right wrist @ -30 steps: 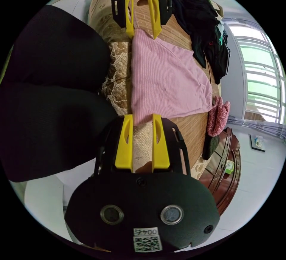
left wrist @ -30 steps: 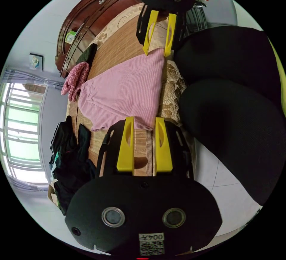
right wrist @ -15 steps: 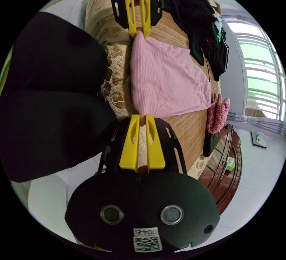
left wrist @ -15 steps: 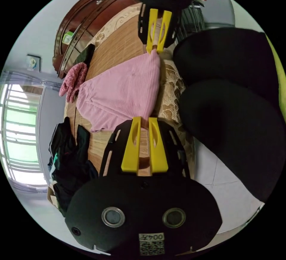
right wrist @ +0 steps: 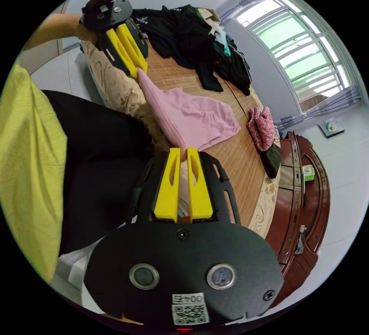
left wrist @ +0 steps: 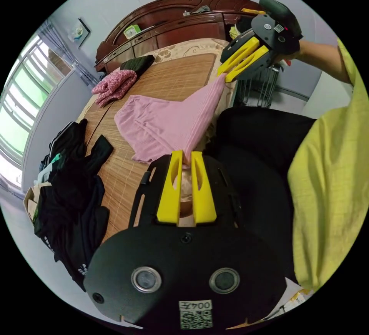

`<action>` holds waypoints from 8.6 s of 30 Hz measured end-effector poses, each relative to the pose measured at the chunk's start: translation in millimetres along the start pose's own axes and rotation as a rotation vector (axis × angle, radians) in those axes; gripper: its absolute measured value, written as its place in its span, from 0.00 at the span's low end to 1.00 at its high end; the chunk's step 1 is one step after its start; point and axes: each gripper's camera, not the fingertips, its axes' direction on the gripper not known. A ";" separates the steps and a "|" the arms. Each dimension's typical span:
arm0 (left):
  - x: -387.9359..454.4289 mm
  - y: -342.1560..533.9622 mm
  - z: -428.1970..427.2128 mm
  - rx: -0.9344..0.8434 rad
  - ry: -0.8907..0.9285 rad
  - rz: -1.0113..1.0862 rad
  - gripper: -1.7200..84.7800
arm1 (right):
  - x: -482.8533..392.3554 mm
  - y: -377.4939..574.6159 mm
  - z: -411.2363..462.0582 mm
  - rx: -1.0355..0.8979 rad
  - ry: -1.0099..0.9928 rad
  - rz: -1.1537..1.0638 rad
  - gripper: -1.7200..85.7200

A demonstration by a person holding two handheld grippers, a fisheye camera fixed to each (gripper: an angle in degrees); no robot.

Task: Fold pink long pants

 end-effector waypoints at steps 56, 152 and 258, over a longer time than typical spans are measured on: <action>-362.2 136.2 429.8 0.079 0.313 -0.546 0.16 | 489.3 -193.6 364.5 -0.465 -0.666 0.542 0.12; -275.9 -222.1 458.7 -0.189 0.164 -0.622 0.02 | 476.5 -43.1 468.3 -0.446 -0.742 0.436 0.08; -220.1 -80.0 395.4 -0.220 0.162 -0.472 0.02 | 427.0 -222.7 352.7 -0.451 -0.713 0.399 0.07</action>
